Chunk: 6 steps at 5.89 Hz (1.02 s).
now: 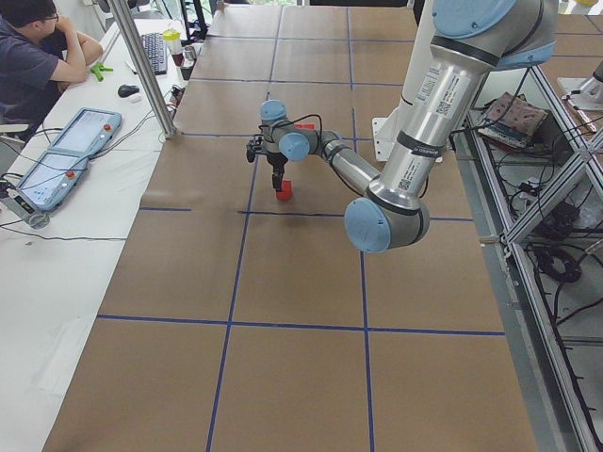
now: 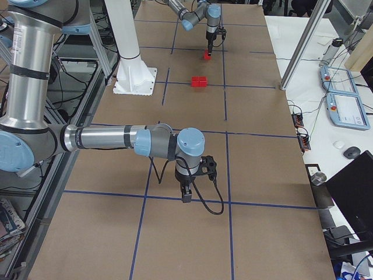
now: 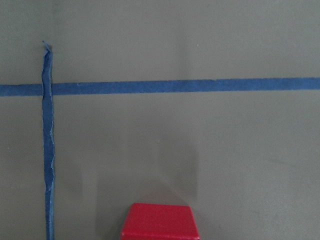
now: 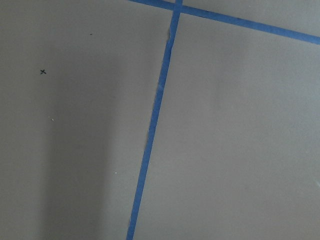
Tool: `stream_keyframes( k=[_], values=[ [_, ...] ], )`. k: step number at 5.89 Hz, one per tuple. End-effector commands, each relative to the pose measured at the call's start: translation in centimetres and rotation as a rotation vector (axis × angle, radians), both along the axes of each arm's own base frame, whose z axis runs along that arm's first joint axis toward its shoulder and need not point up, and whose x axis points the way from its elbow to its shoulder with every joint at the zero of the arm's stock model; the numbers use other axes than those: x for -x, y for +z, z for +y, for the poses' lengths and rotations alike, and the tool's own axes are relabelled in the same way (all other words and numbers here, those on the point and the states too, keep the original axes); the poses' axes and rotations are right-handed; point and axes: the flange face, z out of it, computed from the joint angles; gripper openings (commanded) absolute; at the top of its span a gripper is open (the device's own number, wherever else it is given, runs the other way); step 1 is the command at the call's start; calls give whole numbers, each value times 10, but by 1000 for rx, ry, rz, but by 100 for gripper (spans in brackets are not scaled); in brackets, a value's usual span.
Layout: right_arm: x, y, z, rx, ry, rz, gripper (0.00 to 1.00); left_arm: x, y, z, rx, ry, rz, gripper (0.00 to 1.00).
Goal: Form red blocks into L shape at center
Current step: 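Lower the left gripper and grasp the last red cube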
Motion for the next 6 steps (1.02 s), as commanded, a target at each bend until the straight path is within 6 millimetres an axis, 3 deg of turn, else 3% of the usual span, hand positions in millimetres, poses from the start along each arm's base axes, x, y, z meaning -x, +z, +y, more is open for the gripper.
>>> stream_keyframes(
  k=[1, 3, 5, 6],
  values=[
    [0, -1, 0, -1, 0, 0, 99, -5, 10, 0, 8, 10, -14, 100],
    [0, -1, 0, -1, 0, 0, 99, -7, 11, 1, 12, 13, -18, 83],
    [0, -1, 0, -1, 0, 0, 99, -8, 14, 0, 16, 13, -22, 46],
    [0, -1, 0, -1, 0, 0, 99, -7, 9, 1, 7, 16, -14, 35]
  ],
)
